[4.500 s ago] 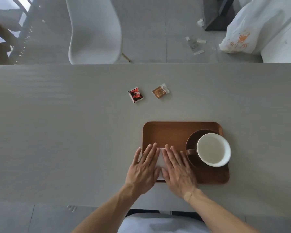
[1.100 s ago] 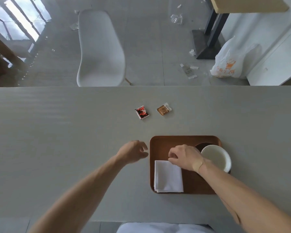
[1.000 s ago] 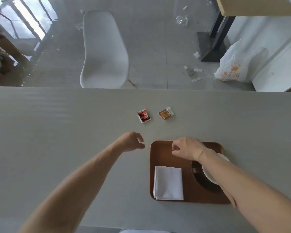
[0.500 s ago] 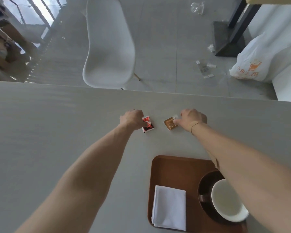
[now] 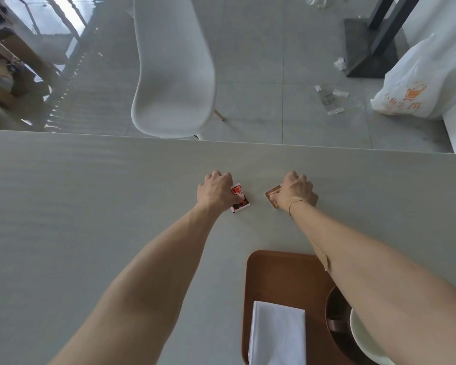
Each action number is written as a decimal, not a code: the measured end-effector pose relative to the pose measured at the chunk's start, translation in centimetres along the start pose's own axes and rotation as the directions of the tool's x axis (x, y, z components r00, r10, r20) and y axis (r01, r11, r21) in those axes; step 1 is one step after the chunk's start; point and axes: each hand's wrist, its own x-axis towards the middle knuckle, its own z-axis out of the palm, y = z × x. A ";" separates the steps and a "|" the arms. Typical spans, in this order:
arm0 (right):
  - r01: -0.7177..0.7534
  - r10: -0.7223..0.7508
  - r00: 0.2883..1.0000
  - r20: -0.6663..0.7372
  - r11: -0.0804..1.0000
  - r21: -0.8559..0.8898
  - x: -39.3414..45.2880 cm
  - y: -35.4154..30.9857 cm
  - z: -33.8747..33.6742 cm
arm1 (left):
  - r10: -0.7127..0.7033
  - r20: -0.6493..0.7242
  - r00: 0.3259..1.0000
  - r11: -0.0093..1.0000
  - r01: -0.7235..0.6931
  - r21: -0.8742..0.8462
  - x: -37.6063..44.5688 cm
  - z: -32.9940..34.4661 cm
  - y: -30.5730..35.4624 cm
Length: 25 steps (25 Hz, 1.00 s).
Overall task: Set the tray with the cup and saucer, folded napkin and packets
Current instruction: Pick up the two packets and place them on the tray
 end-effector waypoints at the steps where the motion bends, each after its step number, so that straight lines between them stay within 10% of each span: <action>1: -0.016 0.015 1.000 0.003 0.999 0.042 0.0 0.2 0.0 | 0.002 -0.008 1.000 1.000 -0.002 -0.015 -0.1 0.1 -0.1; 25: 0.193 -0.203 0.979 0.004 0.938 0.288 -11.5 10.2 -4.1 | -0.060 -0.068 0.996 0.747 0.000 -0.665 -11.2 1.0 1.9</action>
